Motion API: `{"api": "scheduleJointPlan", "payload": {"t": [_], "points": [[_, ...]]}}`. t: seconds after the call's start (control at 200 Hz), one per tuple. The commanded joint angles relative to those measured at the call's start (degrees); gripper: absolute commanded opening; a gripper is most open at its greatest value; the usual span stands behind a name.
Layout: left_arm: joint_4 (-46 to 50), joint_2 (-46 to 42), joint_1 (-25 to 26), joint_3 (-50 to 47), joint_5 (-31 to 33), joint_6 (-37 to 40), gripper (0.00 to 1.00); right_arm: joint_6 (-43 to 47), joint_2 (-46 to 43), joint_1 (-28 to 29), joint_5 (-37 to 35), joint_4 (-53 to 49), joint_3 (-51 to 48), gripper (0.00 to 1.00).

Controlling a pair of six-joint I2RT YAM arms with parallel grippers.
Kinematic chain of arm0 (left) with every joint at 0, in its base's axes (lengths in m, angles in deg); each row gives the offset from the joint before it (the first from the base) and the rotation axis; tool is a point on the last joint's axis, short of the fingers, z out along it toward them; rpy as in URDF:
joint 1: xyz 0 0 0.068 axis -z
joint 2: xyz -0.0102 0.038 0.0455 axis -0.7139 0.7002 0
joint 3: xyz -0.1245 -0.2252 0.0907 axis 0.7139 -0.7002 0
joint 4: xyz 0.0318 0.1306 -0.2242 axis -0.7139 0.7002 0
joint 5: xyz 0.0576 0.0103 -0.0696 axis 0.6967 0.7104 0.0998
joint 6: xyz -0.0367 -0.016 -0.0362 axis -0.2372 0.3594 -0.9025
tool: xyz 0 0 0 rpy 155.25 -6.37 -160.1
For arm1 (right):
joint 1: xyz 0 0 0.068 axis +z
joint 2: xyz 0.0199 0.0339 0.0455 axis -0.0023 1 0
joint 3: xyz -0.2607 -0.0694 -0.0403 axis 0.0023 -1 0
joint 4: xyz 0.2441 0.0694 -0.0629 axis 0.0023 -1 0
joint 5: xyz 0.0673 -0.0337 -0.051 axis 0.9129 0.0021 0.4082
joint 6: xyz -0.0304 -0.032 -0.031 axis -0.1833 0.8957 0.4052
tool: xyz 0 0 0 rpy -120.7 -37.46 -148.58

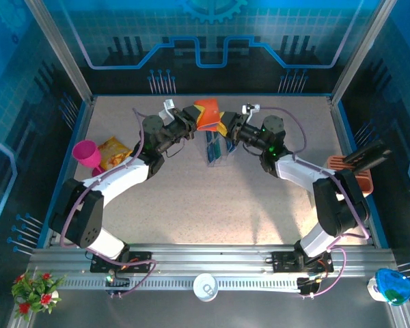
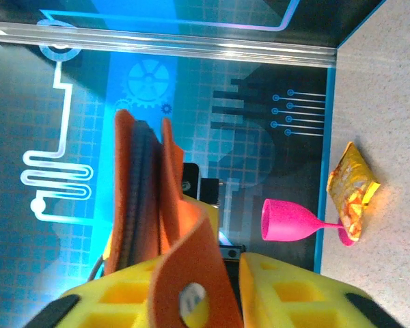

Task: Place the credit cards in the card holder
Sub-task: Open the card holder at the center of the table.

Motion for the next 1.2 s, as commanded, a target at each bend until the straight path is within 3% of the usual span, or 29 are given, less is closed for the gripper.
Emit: {"api": "scheduleJointPlan", "payload": {"t": [0.0,0.12,0.185,0.375,0.49,0.54,0.725,0.89,1.051,1.196], "points": [[-3.52,0.77,0.31,0.85,-1.14,-0.76,0.00,-1.13,1.27,0.55,1.91,4.05,2.87,0.23],[-3.38,1.13,0.34,1.02,-1.43,-0.64,0.00,-1.68,1.84,0.55,2.03,5.10,2.73,0.01],[-3.30,1.14,0.25,0.81,-1.72,-0.41,0.08,-1.68,1.78,0.46,2.02,5.45,2.02,0.00],[0.00,-0.53,0.02,-0.24,-2.14,2.67,0.55,-0.33,0.16,-0.37,2.30,6.85,-2.15,0.00],[6.86,-3.32,-0.33,-0.66,-2.94,7.54,0.79,0.51,-1.02,-0.92,2.39,8.84,-6.47,0.00],[10.09,-4.72,-0.59,-1.03,-3.03,9.86,0.99,0.60,-1.43,-1.10,2.56,9.80,-8.41,0.00],[23.19,-9.83,-1.66,-1.55,-3.40,18.82,0.99,1.64,-3.59,-1.21,2.82,12.83,-14.67,0.00],[42.45,-11.80,-1.58,4.67,-2.93,30.31,0.99,3.47,-6.57,-1.13,2.75,12.28,-20.21,0.00],[63.50,-9.38,0.23,14.58,0.13,41.40,0.99,4.95,-8.63,-0.26,1.84,12.42,-25.34,0.00],[72.42,-6.28,2.99,19.26,2.35,46.17,0.99,6.29,-9.21,1.33,0.02,12.94,-28.53,0.00]]}}
